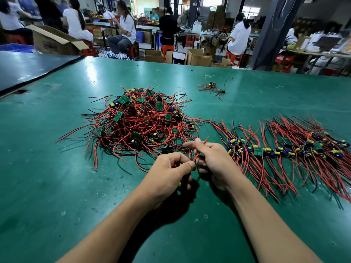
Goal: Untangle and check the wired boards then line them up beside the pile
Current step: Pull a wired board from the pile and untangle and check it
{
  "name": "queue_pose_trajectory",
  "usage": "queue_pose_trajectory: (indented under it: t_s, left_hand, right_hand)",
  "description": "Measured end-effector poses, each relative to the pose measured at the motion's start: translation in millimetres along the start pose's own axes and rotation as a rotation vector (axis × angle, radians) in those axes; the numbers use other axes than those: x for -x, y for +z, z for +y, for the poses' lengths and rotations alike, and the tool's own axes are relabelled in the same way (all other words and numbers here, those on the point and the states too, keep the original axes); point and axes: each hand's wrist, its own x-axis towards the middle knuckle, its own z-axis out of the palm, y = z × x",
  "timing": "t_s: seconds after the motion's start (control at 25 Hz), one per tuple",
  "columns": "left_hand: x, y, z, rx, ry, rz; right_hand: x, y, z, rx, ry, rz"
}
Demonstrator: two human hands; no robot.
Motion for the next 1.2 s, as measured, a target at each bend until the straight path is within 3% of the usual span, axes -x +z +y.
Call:
queue_pose_trajectory:
  t_s: [0.36,0.6,0.84,1.0,1.2]
  left_hand:
    - [0,0,4,-0.003,-0.016,-0.007]
    - [-2,-2,2,0.026,-0.023,-0.016]
    - [-3,-4,1,0.216,-0.109,0.012]
    - [-8,-4,7,0.418,-0.159,0.089]
    - [-11,-14,8,0.561,-0.214,0.024]
  right_hand:
    - [-9,-3,8,0.107,-0.156,0.098]
    - [-5,-6,7,0.363,-0.38,0.279]
    - [-2,-11,-2,-0.11,-0.052,0.19]
    - [1,-15,-3,-0.095,-0.049,0.085]
    - [6,-11,-3,-0.014,-0.081,-0.009]
